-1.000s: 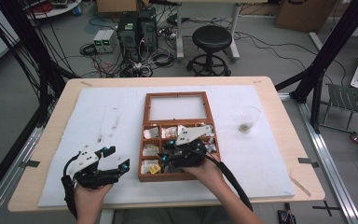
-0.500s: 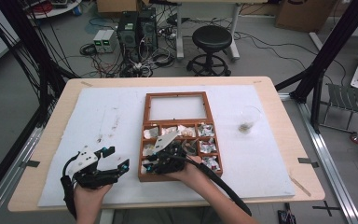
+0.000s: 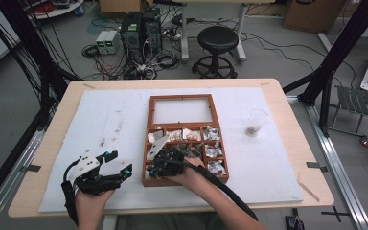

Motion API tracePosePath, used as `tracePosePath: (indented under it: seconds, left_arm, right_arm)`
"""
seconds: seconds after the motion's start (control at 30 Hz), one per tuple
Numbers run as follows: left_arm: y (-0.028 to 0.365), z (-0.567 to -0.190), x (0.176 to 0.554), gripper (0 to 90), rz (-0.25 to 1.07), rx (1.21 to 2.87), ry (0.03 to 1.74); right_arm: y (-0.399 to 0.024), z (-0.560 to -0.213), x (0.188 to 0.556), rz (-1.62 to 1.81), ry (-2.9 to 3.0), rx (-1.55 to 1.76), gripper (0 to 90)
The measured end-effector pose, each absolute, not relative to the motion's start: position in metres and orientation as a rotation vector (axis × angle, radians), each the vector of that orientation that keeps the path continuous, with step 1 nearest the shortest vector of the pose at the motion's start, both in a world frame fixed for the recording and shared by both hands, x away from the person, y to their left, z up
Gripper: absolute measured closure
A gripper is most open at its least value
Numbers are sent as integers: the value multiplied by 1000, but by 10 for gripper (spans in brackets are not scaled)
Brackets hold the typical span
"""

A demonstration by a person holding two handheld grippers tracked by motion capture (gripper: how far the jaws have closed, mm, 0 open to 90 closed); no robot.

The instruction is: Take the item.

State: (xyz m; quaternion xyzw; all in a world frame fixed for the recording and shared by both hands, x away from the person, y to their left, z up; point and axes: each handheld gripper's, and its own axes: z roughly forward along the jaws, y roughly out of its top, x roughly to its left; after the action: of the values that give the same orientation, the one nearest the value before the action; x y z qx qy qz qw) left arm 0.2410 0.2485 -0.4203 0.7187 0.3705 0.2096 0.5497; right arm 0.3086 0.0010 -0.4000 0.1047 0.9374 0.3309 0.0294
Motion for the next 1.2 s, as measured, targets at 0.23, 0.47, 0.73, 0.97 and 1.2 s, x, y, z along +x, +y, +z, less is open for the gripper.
tracePosePath:
  seconds: [0.23,0.47,0.73,0.97,1.2]
  left_arm:
    - [248,-420,241,239,498,1705,872]
    - [247,-420,241,239,493,1709,870]
    - [242,-421,242,239,490,1717,863]
    - [240,-421,243,239,486,1717,861]
    - [238,-422,245,239,483,1725,859]
  right_arm:
    - [-9,-388,308,1153,2832,337,900]
    - [-40,-363,316,1324,2733,420,900]
    - [-95,-338,333,1399,2579,588,900]
    - [-148,-326,352,1407,2457,737,900]
    - [-190,-318,365,1404,2351,849,900]
